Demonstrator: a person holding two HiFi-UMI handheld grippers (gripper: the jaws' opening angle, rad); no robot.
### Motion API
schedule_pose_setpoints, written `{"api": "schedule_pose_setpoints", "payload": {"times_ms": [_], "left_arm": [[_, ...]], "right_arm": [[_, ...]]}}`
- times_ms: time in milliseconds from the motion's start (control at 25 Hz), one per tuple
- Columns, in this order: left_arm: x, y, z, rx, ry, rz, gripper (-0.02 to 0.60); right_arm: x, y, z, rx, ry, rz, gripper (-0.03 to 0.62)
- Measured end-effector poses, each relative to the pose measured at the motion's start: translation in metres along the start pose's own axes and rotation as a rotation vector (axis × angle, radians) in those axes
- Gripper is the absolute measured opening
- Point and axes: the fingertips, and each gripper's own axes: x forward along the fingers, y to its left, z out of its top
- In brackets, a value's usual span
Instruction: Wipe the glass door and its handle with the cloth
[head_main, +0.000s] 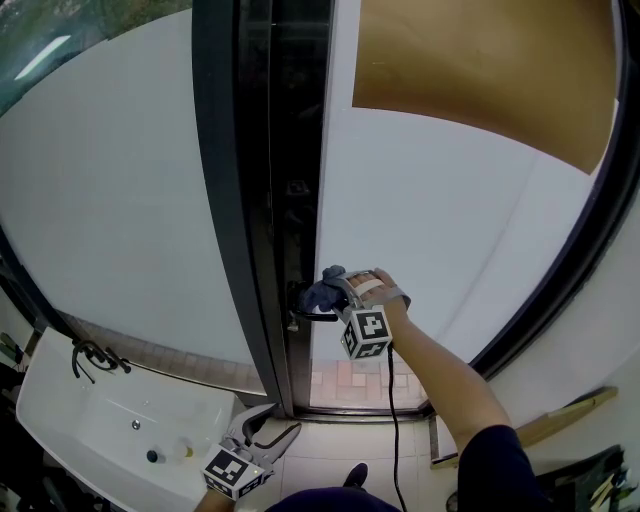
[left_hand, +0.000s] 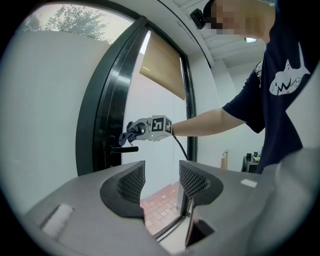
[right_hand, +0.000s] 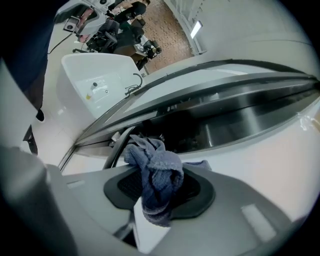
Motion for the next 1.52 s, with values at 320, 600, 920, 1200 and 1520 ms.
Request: {"api": "schedule_pose_setpoints", "payload": {"times_ms": [320, 600, 920, 1200, 1520], "left_arm": [[0.012, -0.011, 0.001, 0.010, -0.007, -0.035, 0.209], [0.019, -0.015, -0.001, 0.028, -0.001, -0.054, 0.209], [0.019, -0.018, -0.001, 0.028, 0.003, -0.063, 0.209], [0.015, -0.016, -0.004, 0.019, 0.005, -0.063, 0.209], [0.010, -0.012, -0.007, 0.010, 0.004, -0.045, 0.209]], "right_arm": [[-0.037, 0.031, -0.073, 0.002, 0.100, 0.040, 0.143], [-0.077, 0.042, -0.134, 0.057, 0.194, 0.035, 0.141], [-0.115, 0.046, -0.190, 0.126, 0.307, 0.009, 0.141], [-0.122, 0.030, -0.180, 0.253, 0.302, -0.074, 0.141], [-0.087, -0.014, -0.050, 0.421, -0.019, -0.085, 0.143]]}}
